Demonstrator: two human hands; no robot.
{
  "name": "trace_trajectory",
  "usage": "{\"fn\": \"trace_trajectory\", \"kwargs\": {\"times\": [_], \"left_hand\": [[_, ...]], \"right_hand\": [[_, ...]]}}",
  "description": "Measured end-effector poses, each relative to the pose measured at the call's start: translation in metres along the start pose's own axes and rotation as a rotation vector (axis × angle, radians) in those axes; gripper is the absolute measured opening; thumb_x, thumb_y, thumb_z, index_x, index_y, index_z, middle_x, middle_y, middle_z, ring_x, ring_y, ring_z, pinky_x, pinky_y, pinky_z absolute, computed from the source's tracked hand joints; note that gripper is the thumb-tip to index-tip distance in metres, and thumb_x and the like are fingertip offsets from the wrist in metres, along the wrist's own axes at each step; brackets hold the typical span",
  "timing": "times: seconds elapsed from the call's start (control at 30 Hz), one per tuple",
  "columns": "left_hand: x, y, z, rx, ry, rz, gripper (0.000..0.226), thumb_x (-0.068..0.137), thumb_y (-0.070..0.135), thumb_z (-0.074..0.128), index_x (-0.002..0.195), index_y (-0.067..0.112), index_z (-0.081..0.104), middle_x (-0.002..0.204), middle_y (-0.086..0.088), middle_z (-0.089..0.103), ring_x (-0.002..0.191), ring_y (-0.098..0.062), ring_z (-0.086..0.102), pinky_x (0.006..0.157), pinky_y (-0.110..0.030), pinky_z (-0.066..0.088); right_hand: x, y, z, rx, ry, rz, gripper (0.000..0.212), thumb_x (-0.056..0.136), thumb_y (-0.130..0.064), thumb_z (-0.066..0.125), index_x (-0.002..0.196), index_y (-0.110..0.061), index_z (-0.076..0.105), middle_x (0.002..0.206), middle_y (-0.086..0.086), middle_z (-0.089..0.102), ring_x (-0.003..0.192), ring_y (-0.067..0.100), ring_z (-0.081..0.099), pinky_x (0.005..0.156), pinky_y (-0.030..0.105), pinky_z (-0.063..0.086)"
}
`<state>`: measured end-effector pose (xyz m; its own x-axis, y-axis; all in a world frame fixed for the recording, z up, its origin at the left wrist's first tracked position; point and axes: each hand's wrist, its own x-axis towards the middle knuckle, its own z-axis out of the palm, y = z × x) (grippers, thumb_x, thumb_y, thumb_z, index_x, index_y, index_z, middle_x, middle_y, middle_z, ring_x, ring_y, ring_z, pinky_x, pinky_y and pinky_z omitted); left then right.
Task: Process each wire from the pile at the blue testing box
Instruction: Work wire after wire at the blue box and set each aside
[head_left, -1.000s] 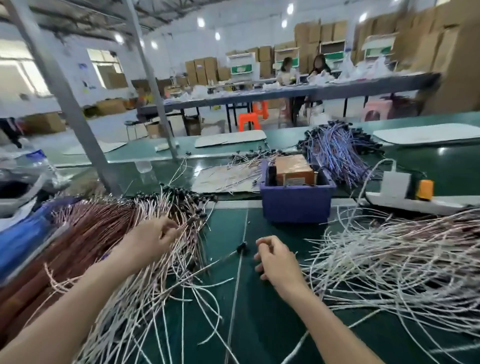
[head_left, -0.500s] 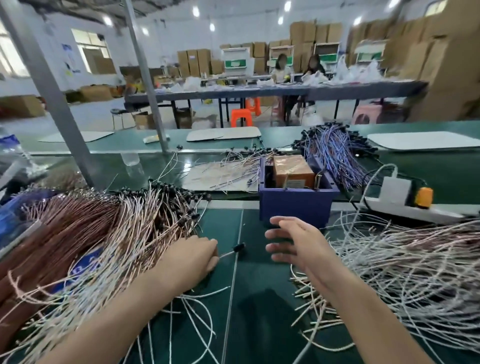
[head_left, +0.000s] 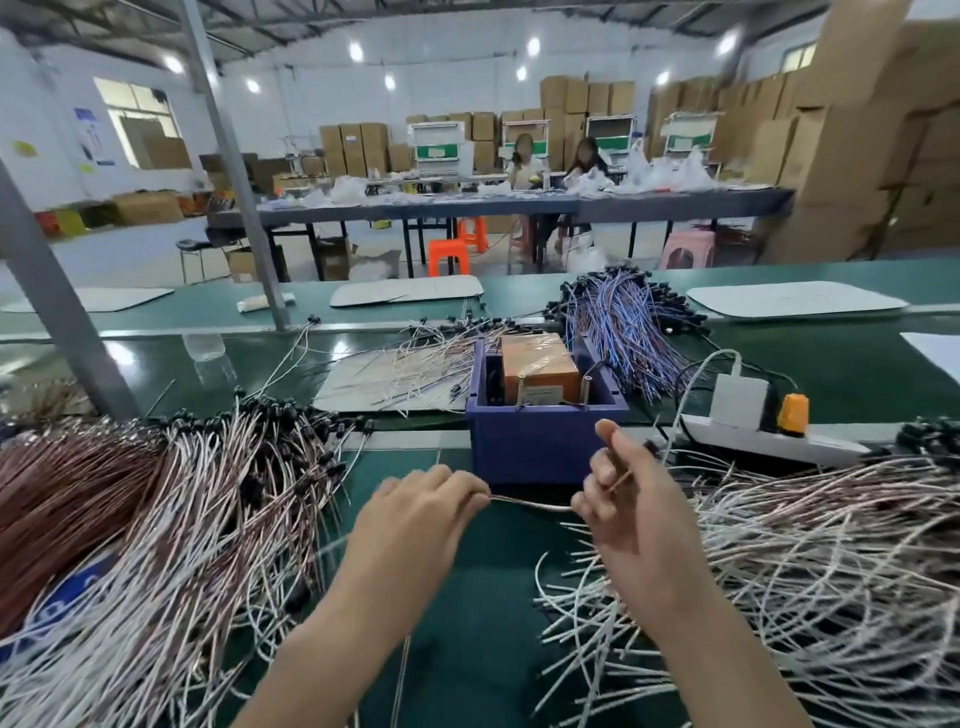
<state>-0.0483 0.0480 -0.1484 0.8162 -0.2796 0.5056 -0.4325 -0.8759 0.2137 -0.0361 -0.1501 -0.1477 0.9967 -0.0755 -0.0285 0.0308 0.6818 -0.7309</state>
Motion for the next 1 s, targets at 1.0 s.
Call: {"fn": "trace_trajectory", "kwargs": {"times": [1.0], "left_hand": [[0.013, -0.017, 0.031, -1.841, 0.238, -0.912, 0.028, 0.103, 0.033, 0.045, 0.095, 0.017, 0.066, 0.074, -0.001, 0.066, 0.072, -0.018, 0.071, 0.076, -0.036, 0.054]], "right_hand": [[-0.005, 0.063, -0.01, -0.808, -0.154, -0.178, 0.021, 0.102, -0.036, 0.055, 0.102, -0.051, 0.07, 0.076, -0.001, 0.072, 0.051, 0.004, 0.039, 0.049, 0.016, 0.032]]}}
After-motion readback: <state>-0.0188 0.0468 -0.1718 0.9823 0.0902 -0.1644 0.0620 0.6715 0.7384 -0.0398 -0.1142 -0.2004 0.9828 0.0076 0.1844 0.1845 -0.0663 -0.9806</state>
